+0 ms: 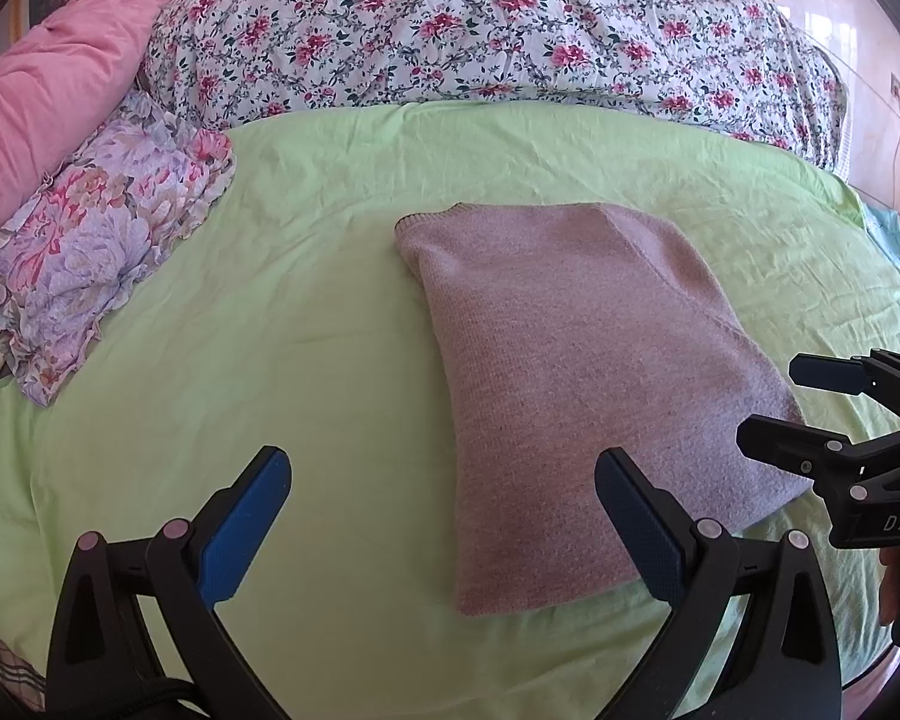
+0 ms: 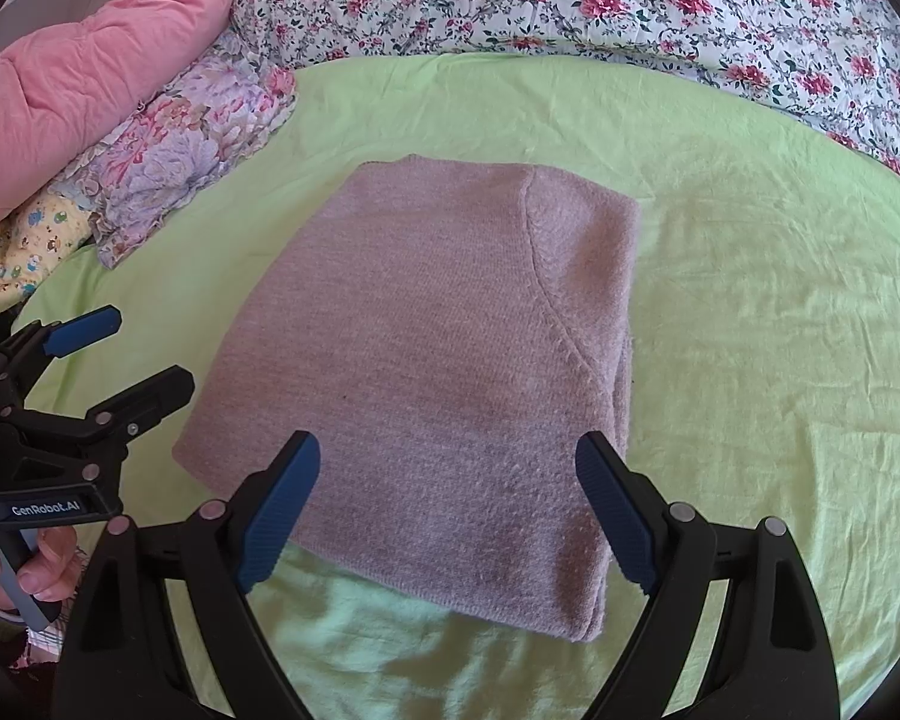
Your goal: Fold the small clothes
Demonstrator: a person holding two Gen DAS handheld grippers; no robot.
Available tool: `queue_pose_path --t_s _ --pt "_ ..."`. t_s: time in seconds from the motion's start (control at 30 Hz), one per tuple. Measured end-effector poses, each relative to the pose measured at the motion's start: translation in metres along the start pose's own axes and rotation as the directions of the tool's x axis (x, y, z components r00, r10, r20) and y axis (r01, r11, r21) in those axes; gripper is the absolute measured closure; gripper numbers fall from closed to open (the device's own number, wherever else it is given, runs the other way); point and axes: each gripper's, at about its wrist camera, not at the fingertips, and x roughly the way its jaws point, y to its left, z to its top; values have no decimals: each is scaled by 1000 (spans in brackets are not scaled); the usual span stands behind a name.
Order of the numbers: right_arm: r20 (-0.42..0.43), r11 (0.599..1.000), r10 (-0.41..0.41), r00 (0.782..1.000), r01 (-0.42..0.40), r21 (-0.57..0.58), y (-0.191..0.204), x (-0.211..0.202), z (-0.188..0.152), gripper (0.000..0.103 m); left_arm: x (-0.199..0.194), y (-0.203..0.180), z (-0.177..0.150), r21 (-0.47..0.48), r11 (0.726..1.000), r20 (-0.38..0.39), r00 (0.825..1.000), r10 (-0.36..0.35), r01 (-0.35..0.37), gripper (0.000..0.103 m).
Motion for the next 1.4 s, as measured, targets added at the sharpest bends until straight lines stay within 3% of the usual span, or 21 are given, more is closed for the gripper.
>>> queue_pose_path --t_s 1.4 --pt "3 1000 -2 1000 2 0 -5 -5 1 16 -3 -4 3 9 1000 1 1000 -2 2 1"
